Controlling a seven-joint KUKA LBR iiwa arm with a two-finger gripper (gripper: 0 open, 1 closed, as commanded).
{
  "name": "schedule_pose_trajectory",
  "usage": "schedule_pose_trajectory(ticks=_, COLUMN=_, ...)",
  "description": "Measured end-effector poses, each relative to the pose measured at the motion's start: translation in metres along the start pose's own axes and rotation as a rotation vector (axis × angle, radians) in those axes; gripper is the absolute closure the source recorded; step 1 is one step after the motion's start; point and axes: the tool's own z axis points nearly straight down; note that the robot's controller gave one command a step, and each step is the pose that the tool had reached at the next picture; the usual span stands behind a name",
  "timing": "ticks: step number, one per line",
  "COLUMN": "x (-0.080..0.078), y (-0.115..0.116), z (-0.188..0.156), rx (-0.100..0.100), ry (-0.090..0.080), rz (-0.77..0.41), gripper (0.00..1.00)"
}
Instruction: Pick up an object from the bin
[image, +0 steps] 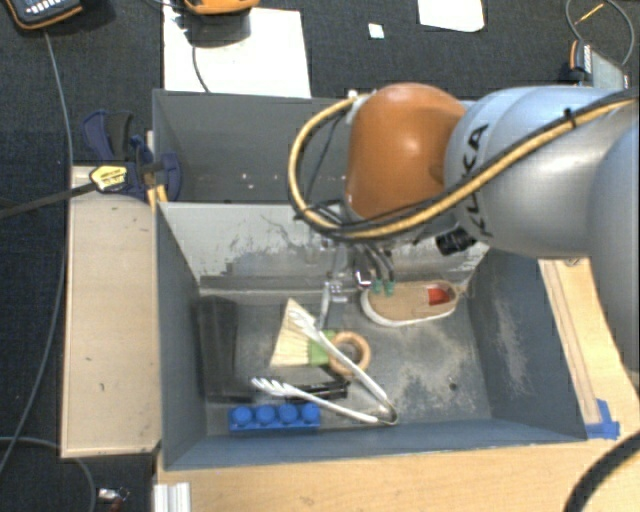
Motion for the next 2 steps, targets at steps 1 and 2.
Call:
schedule_pose_trajectory(ticks=1, x=-0.002, y=-0.001, z=-0.005, rx=-0.001, ry=-0.008, rz=0.006, gripper=0.0)
schedule_pose_trajectory(ticks=2, x=0.008, y=-0.016, z=0.119, rx=-0.001, ry=-0.008, rz=-0.242, gripper=0.0)
